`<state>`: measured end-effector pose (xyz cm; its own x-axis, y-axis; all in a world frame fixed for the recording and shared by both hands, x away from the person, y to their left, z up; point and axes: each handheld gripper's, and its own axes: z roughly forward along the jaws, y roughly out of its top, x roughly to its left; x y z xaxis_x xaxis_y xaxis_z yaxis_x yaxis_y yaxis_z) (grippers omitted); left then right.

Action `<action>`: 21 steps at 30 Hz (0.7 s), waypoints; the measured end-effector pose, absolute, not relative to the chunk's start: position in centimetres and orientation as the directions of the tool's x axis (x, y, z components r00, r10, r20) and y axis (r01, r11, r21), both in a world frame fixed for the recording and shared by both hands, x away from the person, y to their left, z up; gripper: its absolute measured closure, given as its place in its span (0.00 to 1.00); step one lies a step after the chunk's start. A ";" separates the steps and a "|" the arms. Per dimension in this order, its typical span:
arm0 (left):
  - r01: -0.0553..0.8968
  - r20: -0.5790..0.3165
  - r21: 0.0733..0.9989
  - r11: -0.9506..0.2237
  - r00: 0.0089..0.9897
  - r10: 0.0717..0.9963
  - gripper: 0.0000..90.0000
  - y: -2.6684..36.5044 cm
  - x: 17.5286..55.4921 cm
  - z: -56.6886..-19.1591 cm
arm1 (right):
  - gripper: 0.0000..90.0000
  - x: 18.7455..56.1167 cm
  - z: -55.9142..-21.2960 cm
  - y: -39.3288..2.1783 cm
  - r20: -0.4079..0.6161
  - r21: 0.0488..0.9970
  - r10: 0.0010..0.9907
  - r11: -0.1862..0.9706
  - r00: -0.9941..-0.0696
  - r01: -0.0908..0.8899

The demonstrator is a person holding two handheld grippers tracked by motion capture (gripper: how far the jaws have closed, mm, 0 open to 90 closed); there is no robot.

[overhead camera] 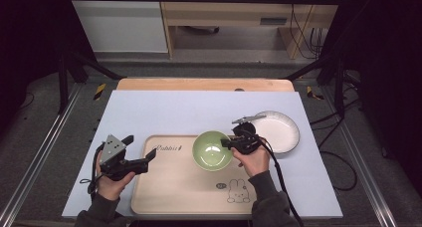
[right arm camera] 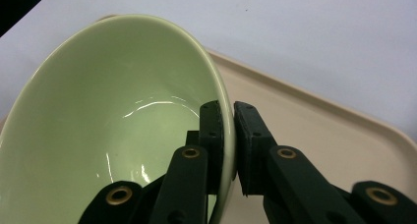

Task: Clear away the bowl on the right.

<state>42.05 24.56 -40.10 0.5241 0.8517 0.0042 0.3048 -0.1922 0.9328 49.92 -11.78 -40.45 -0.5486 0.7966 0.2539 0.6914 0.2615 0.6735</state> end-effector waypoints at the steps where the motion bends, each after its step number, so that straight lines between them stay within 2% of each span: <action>1: 0.305 0.005 0.933 -0.193 0.524 0.852 0.12 24.5 42.1 -40.1 | 0.92 50.0 -40.5 -11.7 0.251 0.676 0.795 0.264 -0.552 0.688; 21: 0.305 0.002 0.933 -0.190 0.524 0.852 0.12 24.5 42.1 -40.2 | 0.92 51.0 -42.1 -9.7 0.259 0.649 0.796 0.276 -0.547 0.709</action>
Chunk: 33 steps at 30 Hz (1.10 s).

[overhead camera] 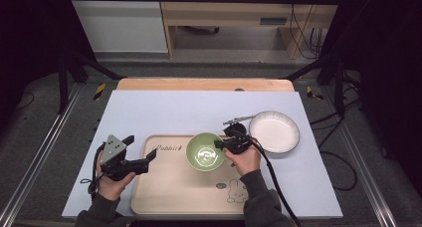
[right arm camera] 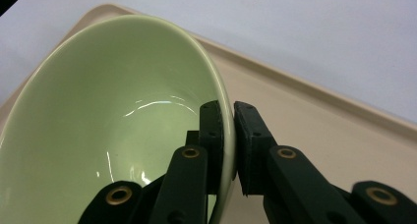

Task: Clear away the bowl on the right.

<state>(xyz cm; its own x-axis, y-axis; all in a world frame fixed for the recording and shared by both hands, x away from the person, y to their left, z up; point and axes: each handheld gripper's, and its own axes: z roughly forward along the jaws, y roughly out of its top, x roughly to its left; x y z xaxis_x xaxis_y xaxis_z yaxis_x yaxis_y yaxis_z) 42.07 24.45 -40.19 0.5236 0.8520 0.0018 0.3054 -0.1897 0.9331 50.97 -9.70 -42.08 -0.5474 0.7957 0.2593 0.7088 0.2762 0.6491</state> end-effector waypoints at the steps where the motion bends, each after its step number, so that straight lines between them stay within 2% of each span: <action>1: 0.306 0.002 0.933 -0.191 0.525 0.851 0.12 24.5 42.1 -40.2 | 0.92 51.0 -42.2 -9.6 0.259 0.649 0.795 0.277 -0.548 0.709; 33: 0.307 0.007 0.931 -0.198 0.526 0.850 0.12 24.4 42.1 -40.2 | 0.93 51.5 -44.3 -8.2 0.267 0.606 0.790 0.308 -0.552 0.734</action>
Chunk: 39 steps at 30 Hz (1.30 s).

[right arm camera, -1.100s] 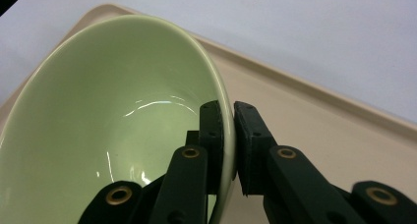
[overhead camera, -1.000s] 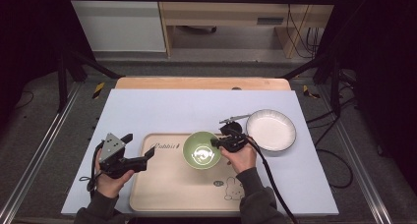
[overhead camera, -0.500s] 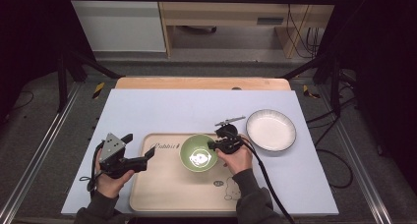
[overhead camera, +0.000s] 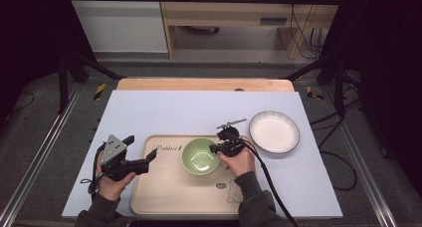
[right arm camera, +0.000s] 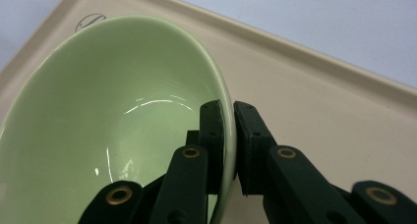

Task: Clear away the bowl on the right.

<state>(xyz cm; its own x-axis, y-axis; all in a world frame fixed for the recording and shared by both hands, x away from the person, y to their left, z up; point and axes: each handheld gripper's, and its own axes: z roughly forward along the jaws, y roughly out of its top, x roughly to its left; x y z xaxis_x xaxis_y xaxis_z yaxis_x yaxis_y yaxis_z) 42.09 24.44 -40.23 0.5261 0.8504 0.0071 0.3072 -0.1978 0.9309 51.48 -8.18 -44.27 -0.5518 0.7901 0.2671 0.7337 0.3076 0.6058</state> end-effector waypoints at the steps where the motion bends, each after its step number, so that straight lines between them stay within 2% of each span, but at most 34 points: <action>1: 0.307 0.007 0.931 -0.198 0.526 0.850 0.12 24.4 42.1 -40.2 | 0.93 51.5 -44.3 -8.2 0.272 0.604 0.792 0.302 -0.546 0.738; 29: 0.313 0.002 0.930 -0.195 0.524 0.851 0.12 24.4 42.2 -40.3 | 0.92 52.0 -44.8 -8.3 0.280 0.594 0.787 0.308 -0.550 0.743; 34: 0.312 0.001 0.930 -0.192 0.522 0.853 0.12 24.5 42.2 -40.3 | 0.79 51.8 -44.6 -8.4 0.255 0.620 0.780 0.322 -0.572 0.715; 39: 0.311 0.002 0.931 -0.192 0.522 0.853 0.12 24.5 42.1 -40.2 | 0.60 51.3 -43.9 -8.4 0.236 0.666 0.779 0.306 -0.580 0.681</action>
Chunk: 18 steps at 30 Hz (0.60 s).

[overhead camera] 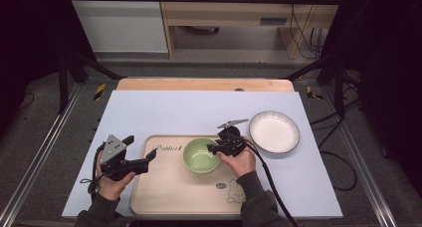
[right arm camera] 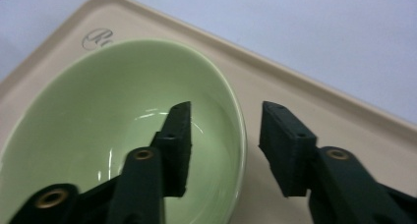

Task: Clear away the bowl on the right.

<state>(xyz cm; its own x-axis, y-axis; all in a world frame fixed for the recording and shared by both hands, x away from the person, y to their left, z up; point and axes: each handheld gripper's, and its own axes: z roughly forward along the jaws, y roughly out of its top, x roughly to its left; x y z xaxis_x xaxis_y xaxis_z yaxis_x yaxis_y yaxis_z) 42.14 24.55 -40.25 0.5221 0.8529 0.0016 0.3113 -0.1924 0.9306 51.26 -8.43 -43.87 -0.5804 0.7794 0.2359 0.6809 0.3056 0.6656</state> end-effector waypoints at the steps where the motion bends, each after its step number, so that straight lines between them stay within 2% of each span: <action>1: 0.311 0.001 0.931 -0.192 0.522 0.853 0.12 24.6 42.1 -40.2 | 0.56 51.2 -43.7 -8.5 0.230 0.678 0.778 0.302 -0.584 0.670; 11: 0.310 0.002 0.931 -0.191 0.521 0.854 0.12 24.6 42.1 -40.2 | 0.28 49.8 -42.1 -9.1 0.163 0.773 0.766 0.292 -0.622 0.563; 18: 0.312 0.001 0.931 -0.190 0.519 0.855 0.12 24.6 42.1 -40.2 | 0.21 48.5 -41.3 -10.1 0.134 0.838 0.754 0.260 -0.643 0.480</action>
<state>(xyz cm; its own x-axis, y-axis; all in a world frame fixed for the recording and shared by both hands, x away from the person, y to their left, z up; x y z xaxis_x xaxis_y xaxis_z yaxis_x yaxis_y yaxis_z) 42.14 24.62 -40.24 0.5189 0.8548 0.0009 0.3120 -0.1904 0.9308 48.52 -10.06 -41.27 -0.6435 0.7535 0.1345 0.4800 0.2604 0.8377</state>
